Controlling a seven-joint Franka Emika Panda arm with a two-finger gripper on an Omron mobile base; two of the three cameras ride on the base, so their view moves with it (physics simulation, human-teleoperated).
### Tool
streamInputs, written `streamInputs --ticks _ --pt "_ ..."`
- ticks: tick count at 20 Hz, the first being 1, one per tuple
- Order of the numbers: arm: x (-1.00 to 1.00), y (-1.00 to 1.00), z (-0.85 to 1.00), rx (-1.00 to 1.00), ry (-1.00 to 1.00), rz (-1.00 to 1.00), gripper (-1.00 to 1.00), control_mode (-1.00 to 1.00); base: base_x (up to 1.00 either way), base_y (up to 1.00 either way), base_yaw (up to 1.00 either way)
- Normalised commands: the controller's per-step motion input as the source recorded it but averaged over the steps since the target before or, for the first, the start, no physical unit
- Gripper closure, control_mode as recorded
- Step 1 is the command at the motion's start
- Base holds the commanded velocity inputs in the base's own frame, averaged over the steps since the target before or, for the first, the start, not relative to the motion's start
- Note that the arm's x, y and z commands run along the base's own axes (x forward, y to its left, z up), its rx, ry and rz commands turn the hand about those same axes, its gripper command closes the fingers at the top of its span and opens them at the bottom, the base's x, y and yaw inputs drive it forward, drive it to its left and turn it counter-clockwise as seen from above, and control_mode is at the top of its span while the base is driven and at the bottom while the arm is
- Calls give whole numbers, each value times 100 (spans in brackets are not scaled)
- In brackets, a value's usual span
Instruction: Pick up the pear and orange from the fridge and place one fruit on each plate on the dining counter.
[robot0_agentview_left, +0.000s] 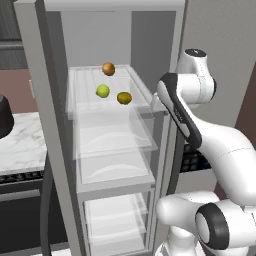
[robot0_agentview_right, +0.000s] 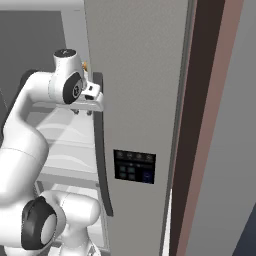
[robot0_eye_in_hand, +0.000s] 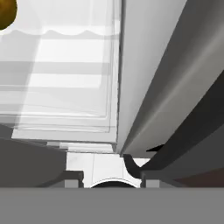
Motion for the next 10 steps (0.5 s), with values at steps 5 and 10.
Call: streamInputs --ticks 5,10 --pt "-24 35 0 0 -7 0 -100 -100 0 0 0" --pt "-59 77 0 0 -34 10 -100 -100 0 0 0"
